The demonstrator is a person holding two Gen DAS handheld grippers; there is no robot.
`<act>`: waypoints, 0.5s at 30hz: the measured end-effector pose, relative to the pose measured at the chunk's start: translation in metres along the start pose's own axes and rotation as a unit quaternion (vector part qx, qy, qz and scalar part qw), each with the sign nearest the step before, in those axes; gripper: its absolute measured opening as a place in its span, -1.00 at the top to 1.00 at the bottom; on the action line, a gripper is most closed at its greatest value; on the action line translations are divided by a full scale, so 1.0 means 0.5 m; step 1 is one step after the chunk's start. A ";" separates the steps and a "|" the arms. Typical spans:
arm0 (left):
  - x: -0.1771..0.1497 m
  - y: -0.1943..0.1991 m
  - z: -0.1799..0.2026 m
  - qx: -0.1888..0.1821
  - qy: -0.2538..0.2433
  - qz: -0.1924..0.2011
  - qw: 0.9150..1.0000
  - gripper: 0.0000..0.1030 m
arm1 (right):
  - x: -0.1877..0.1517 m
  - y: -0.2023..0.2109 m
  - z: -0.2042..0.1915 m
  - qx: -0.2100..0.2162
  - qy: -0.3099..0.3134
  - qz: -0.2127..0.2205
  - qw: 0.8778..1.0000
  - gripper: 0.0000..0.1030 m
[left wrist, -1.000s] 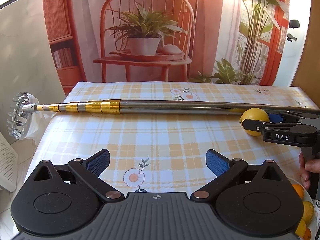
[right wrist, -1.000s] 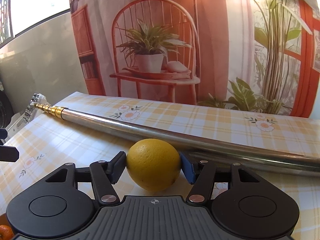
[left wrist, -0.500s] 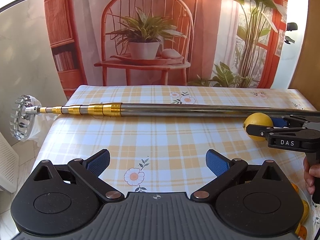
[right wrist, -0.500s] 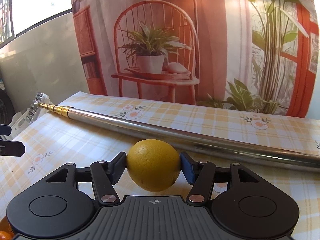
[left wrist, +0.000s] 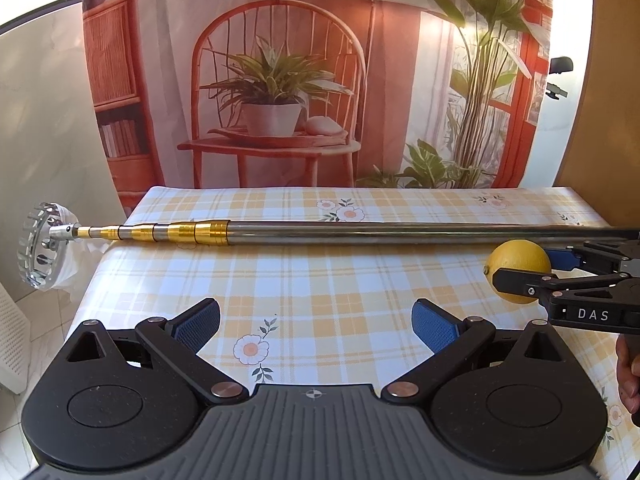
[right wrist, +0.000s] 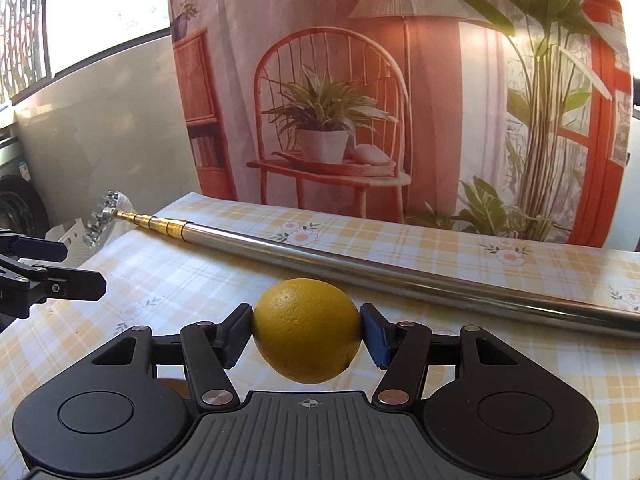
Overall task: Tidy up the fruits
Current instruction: 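Carry the held lemon with the right tool over the white plate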
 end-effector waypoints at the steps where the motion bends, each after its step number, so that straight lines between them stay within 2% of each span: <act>1: -0.001 0.004 0.001 0.000 -0.001 0.001 1.000 -1.00 | -0.002 0.009 -0.003 0.002 0.000 0.001 1.000 -0.06; 15: -0.030 0.037 0.011 -0.009 0.002 0.000 1.000 -1.00 | -0.059 0.069 -0.078 0.030 0.025 -0.020 0.999 -0.06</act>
Point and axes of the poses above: each gripper's, at about its wrist camera, not at the fingertips, and y roughly against the way its jaws point, z to its right, x to its top, the point moved 6 cm from there along -y, roughly the way its jaws point, and after that the axes turned 11 degrees about -x, right-handed, at the moved point
